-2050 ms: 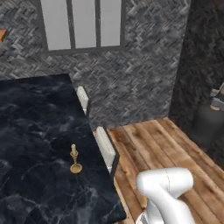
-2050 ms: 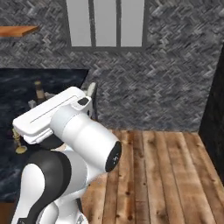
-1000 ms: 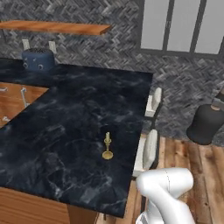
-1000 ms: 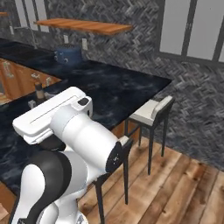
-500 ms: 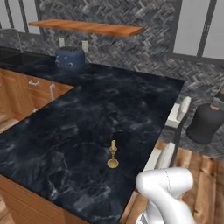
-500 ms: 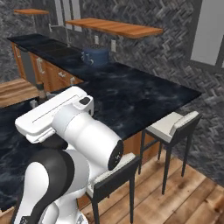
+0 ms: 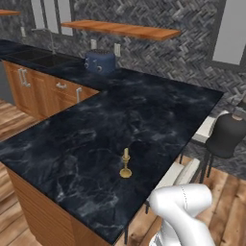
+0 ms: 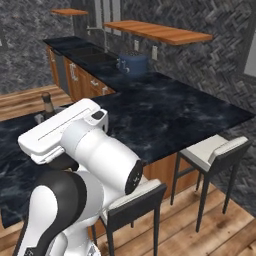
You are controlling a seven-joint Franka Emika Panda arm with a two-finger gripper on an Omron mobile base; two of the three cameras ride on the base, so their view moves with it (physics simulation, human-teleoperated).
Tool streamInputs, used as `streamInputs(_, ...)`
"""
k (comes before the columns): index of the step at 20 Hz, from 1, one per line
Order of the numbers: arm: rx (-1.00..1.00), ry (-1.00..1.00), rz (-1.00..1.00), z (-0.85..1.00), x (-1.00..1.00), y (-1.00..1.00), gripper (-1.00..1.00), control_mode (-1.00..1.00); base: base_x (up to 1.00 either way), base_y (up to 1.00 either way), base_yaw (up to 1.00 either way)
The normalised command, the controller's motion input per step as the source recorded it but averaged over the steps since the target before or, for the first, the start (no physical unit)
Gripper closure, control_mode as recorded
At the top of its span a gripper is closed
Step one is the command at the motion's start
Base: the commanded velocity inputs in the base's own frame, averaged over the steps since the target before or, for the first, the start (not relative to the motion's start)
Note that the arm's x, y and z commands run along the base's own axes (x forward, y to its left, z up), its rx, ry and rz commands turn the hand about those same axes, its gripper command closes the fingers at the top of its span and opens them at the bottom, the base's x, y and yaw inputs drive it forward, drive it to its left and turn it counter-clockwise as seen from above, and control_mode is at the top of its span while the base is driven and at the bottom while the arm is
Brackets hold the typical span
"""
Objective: Get the candle and the liquor from the cabinet and move them to the dining counter.
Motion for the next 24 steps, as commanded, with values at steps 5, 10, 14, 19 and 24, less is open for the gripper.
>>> streamInputs(5,0.0,0.0,0.0,0.0,0.0,0.0,1.0,1.0,0.08,0.0,0.04)
streamInputs(10,0.0,0.0,0.0,0.0,0.0,0.0,1.0,1.0,0.02,0.0,0.0)
streamInputs(14,0.0,0.0,0.0,0.0,0.0,0.0,1.0,1.0,0.04,0.0,0.01)
streamInputs(19,0.0,0.0,0.0,0.0,0.0,0.0,1.0,1.0,0.04,0.0,0.0)
streamInputs(24,0.0,0.0,0.0,0.0,0.0,0.0,1.0,1.0,0.02,-0.1,0.0)
